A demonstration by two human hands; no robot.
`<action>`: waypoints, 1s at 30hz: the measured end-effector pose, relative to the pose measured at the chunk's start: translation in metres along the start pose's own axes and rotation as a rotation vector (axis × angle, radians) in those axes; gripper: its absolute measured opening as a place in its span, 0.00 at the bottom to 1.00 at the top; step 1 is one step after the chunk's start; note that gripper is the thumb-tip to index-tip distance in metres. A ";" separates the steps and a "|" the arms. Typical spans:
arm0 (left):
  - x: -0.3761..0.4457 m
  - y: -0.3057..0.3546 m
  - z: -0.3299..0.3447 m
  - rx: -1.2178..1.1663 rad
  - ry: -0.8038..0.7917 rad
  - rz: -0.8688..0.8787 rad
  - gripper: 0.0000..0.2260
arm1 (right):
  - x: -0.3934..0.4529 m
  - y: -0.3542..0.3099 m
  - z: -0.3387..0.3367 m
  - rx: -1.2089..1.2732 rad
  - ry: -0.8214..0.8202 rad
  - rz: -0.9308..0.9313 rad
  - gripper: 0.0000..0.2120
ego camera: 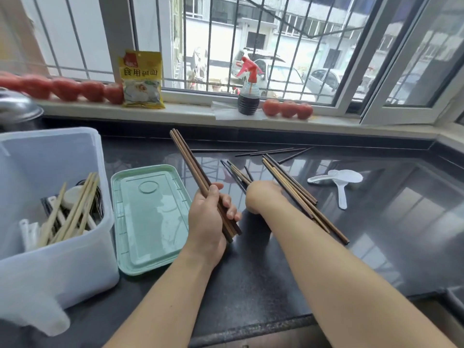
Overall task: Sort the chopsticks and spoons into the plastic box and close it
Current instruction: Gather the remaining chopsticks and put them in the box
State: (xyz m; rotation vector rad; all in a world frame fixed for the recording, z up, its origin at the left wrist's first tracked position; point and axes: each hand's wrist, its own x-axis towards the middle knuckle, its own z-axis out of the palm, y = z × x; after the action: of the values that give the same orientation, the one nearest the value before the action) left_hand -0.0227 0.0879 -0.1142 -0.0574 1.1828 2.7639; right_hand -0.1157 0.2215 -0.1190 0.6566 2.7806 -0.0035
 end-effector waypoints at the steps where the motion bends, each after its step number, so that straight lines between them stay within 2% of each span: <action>1: 0.000 -0.001 0.000 0.031 -0.019 0.006 0.08 | -0.001 -0.001 0.000 -0.022 -0.005 -0.005 0.24; 4: 0.000 -0.002 -0.001 0.086 -0.058 0.016 0.08 | 0.003 -0.002 0.001 -0.023 -0.012 -0.029 0.26; 8: -0.001 -0.004 -0.002 0.080 -0.083 -0.001 0.08 | 0.007 0.007 0.005 0.091 0.092 -0.034 0.27; 11: -0.003 -0.006 -0.001 0.104 -0.101 -0.010 0.08 | 0.000 0.017 0.003 0.021 0.183 -0.093 0.22; 14: -0.004 -0.006 -0.001 0.106 -0.106 -0.008 0.08 | -0.006 0.030 -0.008 0.143 0.169 -0.090 0.18; 16: -0.004 -0.005 -0.001 0.089 -0.112 -0.010 0.08 | -0.012 0.036 -0.024 0.350 0.174 -0.074 0.12; 18: -0.003 -0.005 -0.001 0.066 -0.118 0.003 0.08 | -0.022 0.039 -0.043 0.798 0.306 -0.135 0.05; 20: -0.003 -0.004 -0.002 0.060 -0.114 0.035 0.08 | -0.044 0.044 -0.063 1.370 0.432 -0.339 0.09; 21: -0.002 -0.003 -0.002 0.061 -0.109 0.055 0.09 | -0.060 0.048 -0.071 1.602 0.436 -0.476 0.10; 23: -0.002 -0.002 -0.002 0.065 -0.097 0.085 0.09 | -0.081 0.054 -0.074 1.831 0.390 -0.699 0.12; 25: -0.002 -0.001 -0.001 0.070 -0.089 0.109 0.09 | -0.085 0.053 -0.053 1.755 0.380 -0.737 0.13; 28: -0.002 -0.002 -0.001 0.095 -0.106 0.137 0.08 | -0.072 0.045 0.003 1.400 0.309 -0.524 0.12; 30: -0.002 -0.003 -0.001 0.114 -0.118 0.141 0.08 | -0.068 0.040 0.025 1.292 0.219 -0.438 0.10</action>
State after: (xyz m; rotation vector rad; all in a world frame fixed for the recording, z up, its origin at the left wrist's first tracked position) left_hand -0.0200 0.0886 -0.1169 0.2062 1.3587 2.7661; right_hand -0.0333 0.2263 -0.1220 0.2229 2.7405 -1.9832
